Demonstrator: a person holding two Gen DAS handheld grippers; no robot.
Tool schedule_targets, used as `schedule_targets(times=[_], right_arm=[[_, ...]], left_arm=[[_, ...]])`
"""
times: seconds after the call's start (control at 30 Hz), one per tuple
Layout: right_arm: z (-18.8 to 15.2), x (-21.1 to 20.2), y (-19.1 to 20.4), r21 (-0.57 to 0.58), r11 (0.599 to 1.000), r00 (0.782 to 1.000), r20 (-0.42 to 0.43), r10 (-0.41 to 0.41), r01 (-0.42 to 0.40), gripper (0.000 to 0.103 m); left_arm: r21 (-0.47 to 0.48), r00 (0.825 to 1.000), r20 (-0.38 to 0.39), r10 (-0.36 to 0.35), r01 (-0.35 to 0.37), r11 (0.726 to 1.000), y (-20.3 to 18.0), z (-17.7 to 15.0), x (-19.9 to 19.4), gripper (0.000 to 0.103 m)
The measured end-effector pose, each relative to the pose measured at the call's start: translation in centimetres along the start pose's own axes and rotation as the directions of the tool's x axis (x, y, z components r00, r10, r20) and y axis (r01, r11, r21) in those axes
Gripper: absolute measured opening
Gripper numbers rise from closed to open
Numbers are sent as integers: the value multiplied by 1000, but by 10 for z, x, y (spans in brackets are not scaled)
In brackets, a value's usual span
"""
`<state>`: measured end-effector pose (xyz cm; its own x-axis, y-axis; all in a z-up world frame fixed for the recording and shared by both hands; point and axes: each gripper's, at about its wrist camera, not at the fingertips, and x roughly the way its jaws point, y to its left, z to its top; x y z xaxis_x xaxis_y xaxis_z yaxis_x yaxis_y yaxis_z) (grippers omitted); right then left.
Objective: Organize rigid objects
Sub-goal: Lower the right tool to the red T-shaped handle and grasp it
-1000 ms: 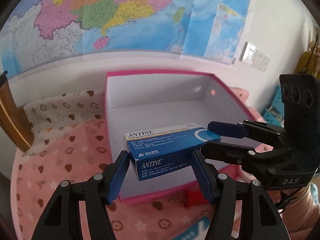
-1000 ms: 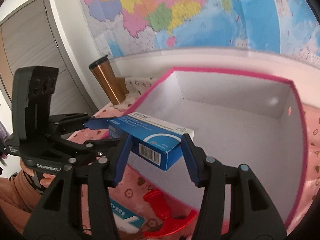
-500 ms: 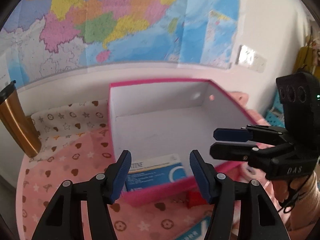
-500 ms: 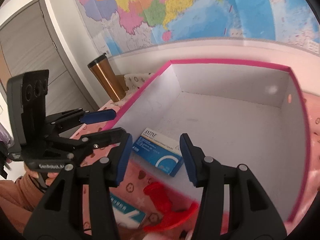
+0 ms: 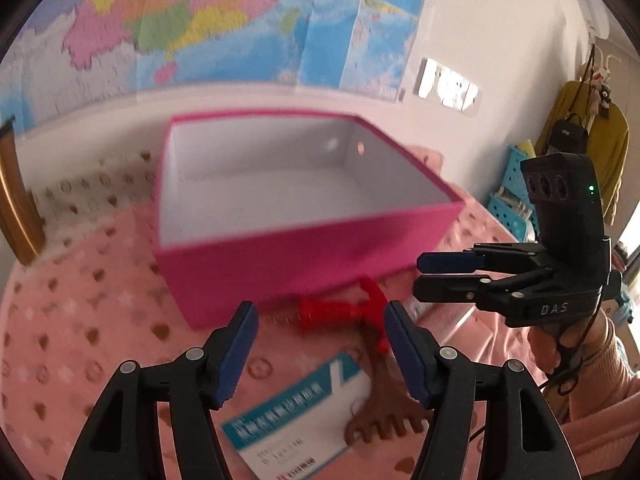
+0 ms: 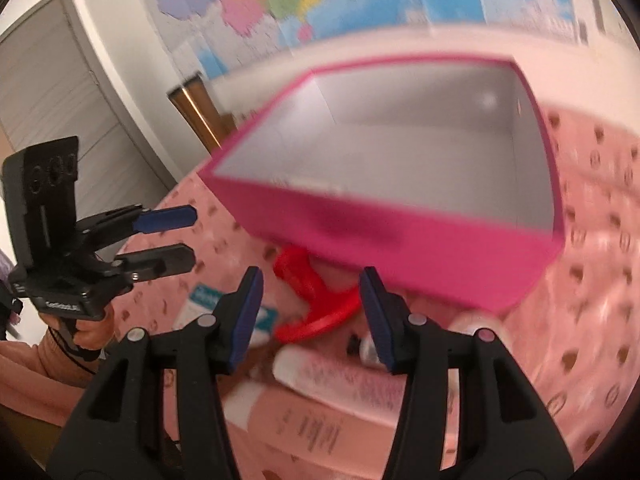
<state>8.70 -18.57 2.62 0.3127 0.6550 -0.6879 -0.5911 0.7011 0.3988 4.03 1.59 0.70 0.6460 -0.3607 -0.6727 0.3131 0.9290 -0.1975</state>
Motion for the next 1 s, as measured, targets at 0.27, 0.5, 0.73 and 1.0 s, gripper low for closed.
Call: schedule_targets(times=[0.27,0.5,0.73,1.0], right_arm=[[-16,27,-9,49,998,997,-69,-24,28,52],[-14,42,-15,94,994,994,-94,-47,56,52],[-13,51,-17,117,992,994,-109,-29,42,52],[-14,54,-21,132,991,994,-108,-9,23,47]], left_arm=[[-41,997,-82,-6,2,999,3,-16,32,66],[-22,996,-94,0,-2,1000,2,-6,48,57],[-25,990,-139,-36,33,999,6,4,69,44],[-47,983,-162,-83,76,996,6,3,77,42]])
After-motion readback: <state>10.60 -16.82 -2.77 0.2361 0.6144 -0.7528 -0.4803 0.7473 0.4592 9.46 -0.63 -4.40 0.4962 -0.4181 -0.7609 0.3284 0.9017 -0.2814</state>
